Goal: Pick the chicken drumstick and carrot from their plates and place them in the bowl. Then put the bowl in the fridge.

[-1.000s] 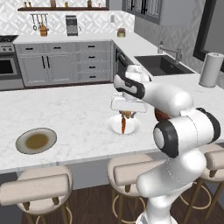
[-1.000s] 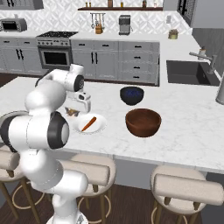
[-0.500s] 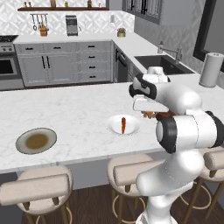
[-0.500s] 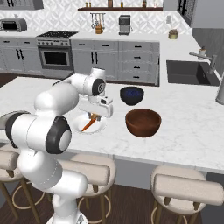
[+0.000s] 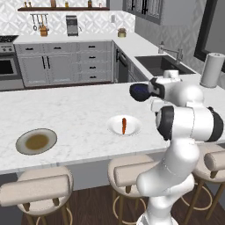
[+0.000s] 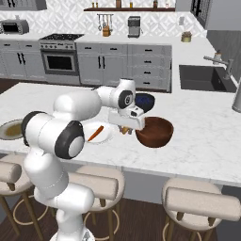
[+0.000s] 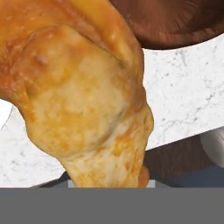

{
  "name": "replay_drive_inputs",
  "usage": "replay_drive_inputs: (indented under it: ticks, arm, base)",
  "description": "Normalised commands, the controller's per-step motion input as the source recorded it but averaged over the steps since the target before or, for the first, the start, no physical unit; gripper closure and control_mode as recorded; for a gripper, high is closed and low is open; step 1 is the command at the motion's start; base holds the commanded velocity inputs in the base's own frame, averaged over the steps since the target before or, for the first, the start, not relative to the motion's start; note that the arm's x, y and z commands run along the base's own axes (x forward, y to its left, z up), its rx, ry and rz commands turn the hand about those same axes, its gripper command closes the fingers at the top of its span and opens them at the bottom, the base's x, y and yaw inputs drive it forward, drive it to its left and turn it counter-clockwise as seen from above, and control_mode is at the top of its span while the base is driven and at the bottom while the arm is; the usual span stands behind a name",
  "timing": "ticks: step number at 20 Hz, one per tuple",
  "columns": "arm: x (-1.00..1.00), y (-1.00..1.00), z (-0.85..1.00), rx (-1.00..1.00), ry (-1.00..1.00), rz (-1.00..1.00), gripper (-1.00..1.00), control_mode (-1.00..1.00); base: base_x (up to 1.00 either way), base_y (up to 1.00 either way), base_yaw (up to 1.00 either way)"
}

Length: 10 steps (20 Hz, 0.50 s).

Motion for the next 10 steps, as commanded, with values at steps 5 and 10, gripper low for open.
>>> replay_drive_inputs:
  ticks: [5,10]
  arm:
    - [0.53,-0.51,-0.08,0.0,0.0,0.0,1.0,-1.0]
    - [0.5,-0.31,-0.17,0.0,0.0,0.0,1.0,-1.0]
  base:
    - [0.0,0.0,0.0]
    - [0.0,0.0,0.0]
